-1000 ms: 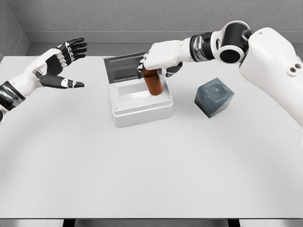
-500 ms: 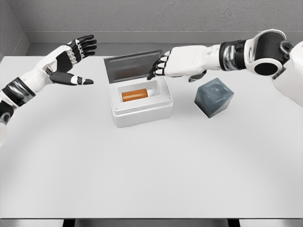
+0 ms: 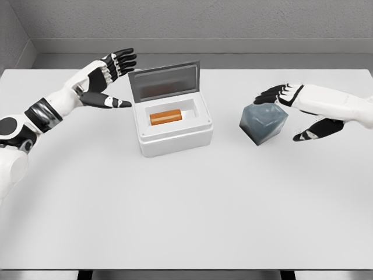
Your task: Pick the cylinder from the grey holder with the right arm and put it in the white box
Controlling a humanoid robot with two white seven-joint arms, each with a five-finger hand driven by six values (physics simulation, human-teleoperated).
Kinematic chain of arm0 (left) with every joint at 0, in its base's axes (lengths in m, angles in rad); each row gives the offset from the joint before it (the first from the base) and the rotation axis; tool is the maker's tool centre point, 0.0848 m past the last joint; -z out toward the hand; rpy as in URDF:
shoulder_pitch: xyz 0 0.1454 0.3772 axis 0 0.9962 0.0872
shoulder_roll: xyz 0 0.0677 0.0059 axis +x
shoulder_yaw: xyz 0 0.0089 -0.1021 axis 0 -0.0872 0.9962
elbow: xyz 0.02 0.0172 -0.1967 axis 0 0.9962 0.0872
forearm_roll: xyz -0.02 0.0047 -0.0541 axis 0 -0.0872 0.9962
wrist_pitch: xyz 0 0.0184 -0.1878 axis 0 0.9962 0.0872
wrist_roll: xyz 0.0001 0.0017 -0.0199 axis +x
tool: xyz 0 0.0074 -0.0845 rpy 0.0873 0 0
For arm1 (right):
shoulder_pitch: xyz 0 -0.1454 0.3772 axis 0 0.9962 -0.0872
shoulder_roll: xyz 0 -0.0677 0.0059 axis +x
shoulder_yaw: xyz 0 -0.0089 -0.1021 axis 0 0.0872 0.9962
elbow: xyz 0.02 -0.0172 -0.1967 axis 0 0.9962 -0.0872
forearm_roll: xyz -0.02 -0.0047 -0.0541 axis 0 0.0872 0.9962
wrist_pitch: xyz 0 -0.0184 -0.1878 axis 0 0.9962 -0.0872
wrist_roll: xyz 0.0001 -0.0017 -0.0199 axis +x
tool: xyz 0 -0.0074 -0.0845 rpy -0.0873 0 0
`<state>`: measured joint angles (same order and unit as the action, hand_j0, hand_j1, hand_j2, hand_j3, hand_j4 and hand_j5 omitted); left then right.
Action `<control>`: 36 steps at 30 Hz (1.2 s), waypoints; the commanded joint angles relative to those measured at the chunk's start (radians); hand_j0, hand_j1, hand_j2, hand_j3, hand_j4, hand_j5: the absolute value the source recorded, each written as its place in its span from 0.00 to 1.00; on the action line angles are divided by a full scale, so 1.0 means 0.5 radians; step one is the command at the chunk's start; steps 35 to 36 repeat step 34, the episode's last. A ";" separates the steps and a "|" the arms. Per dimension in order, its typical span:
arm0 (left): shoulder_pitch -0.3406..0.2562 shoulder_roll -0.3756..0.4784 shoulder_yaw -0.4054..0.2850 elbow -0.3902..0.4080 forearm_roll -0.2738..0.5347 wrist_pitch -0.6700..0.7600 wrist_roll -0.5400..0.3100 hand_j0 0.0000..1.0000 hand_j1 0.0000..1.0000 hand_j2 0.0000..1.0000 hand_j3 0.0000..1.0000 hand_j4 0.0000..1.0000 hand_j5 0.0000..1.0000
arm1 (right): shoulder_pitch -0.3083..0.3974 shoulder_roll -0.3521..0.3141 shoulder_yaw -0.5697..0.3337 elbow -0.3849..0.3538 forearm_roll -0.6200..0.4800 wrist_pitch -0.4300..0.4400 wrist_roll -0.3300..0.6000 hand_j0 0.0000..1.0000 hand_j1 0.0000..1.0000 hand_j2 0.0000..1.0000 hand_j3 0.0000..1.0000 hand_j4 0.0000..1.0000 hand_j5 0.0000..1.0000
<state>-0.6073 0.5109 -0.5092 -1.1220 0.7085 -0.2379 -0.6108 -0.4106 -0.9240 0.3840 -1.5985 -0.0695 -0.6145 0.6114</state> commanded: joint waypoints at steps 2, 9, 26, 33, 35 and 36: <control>0.009 -0.012 0.000 -0.008 0.013 -0.003 0.000 1.00 1.00 1.00 1.00 1.00 1.00 | 0.183 0.158 -0.522 -0.092 -0.159 0.007 -0.001 1.00 1.00 1.00 1.00 1.00 1.00; 0.055 0.012 0.009 -0.143 0.016 -0.012 0.000 1.00 1.00 1.00 1.00 1.00 1.00 | 0.336 0.339 -0.566 -0.095 -0.128 0.007 -0.001 1.00 1.00 1.00 1.00 1.00 1.00; 0.150 0.417 0.073 -0.281 0.037 -0.018 0.000 1.00 1.00 1.00 1.00 1.00 1.00 | 0.401 0.409 -0.575 -0.018 -0.125 0.007 -0.001 1.00 1.00 1.00 1.00 1.00 1.00; 0.374 0.788 0.205 -0.502 0.043 -0.021 0.000 1.00 1.00 1.00 1.00 1.00 1.00 | 0.401 0.409 -0.575 -0.018 -0.125 0.007 -0.001 1.00 1.00 1.00 1.00 1.00 1.00; 0.423 0.840 0.248 -0.535 0.043 -0.021 0.000 1.00 1.00 1.00 1.00 1.00 1.00 | 0.401 0.412 -0.575 -0.018 -0.125 0.007 -0.001 1.00 1.00 1.00 1.00 1.00 1.00; 0.423 0.840 0.248 -0.535 0.043 -0.021 0.000 1.00 1.00 1.00 1.00 1.00 1.00 | 0.401 0.412 -0.575 -0.018 -0.125 0.007 -0.001 1.00 1.00 1.00 1.00 1.00 1.00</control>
